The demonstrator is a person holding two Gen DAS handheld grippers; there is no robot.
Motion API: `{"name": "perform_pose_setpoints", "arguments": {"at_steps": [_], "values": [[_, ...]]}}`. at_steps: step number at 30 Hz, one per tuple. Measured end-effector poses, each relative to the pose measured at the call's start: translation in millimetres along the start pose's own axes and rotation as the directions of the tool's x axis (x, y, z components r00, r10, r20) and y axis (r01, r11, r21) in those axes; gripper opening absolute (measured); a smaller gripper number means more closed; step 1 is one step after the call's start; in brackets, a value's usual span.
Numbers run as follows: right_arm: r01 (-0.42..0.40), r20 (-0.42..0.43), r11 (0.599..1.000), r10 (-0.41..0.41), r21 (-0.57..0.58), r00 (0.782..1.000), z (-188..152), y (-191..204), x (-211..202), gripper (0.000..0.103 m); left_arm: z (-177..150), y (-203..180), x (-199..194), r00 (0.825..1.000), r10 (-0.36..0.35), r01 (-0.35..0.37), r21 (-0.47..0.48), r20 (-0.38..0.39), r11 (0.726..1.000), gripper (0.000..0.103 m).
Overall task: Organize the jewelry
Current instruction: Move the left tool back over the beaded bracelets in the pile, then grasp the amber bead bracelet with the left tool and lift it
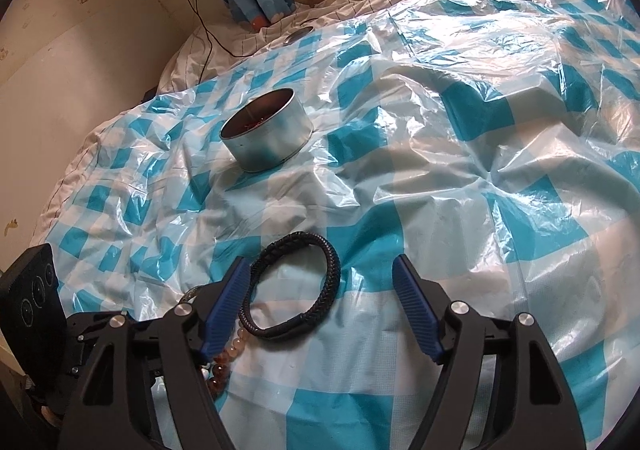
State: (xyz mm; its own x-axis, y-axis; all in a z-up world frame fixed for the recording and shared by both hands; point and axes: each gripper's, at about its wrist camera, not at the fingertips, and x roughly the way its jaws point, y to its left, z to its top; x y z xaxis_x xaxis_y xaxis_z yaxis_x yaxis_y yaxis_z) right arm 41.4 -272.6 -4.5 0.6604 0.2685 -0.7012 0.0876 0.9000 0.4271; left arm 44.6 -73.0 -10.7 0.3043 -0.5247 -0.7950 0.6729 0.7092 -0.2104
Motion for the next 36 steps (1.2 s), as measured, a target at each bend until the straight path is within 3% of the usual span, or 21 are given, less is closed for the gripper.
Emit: {"name": "perform_pose_setpoints", "arguments": {"at_steps": [3, 6, 8, 10, 12, 14, 15, 22, 29, 33, 36], "values": [[0.0, 0.007, 1.0, 0.0, -0.005, 1.0, 0, 0, 0, 0.071, 0, 1, -1, 1.0, 0.005, -0.005, -0.011, 0.011, 1.0, 0.016], [-0.002, 0.012, 1.0, 0.002, -0.006, 1.0, 1, 0, -1, 0.071, 1, 2, 1, 1.0, -0.004, 0.004, -0.019, 0.009, 1.0, 0.03], [-0.002, 0.009, 1.0, 0.002, -0.004, 1.0, 1, 0, -1, 0.071, 1, -3, 5, 1.0, -0.029, 0.029, -0.007, 0.003, 1.0, 0.047], [0.001, 0.007, 1.0, -0.001, -0.005, 1.0, 1, 0, -1, 0.071, 0, -9, 7, 1.0, -0.011, 0.011, 0.015, 0.005, 1.0, 0.048], [0.002, 0.008, 1.0, -0.002, -0.006, 1.0, 1, 0, -1, 0.071, 0, -7, 7, 1.0, -0.009, 0.009, 0.008, 0.001, 1.0, 0.042], [0.001, 0.01, 1.0, -0.001, -0.003, 1.0, 1, 0, -1, 0.071, 1, 0, 6, 1.0, -0.007, 0.007, -0.012, -0.005, 1.0, 0.016], [0.001, 0.01, 1.0, -0.001, -0.001, 1.0, 1, 0, -1, 0.071, 1, 4, 4, 0.999, -0.036, 0.036, -0.035, -0.003, 0.999, 0.011], [-0.003, 0.016, 1.0, 0.003, 0.002, 1.0, 1, -1, -2, 0.071, 8, 23, -26, 0.988, -0.08, 0.095, -0.111, 0.129, 0.989, 0.01], [-0.007, 0.016, 1.0, 0.007, -0.003, 1.0, 2, 0, -2, 0.071, 12, 35, -40, 0.976, -0.098, 0.129, -0.154, 0.196, 0.98, 0.01], [0.01, 0.011, 0.998, -0.009, -0.065, 1.0, 0, 12, 0, 0.071, 13, 43, -46, 0.971, -0.083, 0.126, -0.185, 0.223, 0.975, 0.01], [0.074, -0.006, 0.987, -0.075, -0.141, 0.997, -4, 22, 11, 0.071, 12, 47, -48, 0.97, -0.075, 0.122, -0.2, 0.23, 0.972, 0.01]]}}
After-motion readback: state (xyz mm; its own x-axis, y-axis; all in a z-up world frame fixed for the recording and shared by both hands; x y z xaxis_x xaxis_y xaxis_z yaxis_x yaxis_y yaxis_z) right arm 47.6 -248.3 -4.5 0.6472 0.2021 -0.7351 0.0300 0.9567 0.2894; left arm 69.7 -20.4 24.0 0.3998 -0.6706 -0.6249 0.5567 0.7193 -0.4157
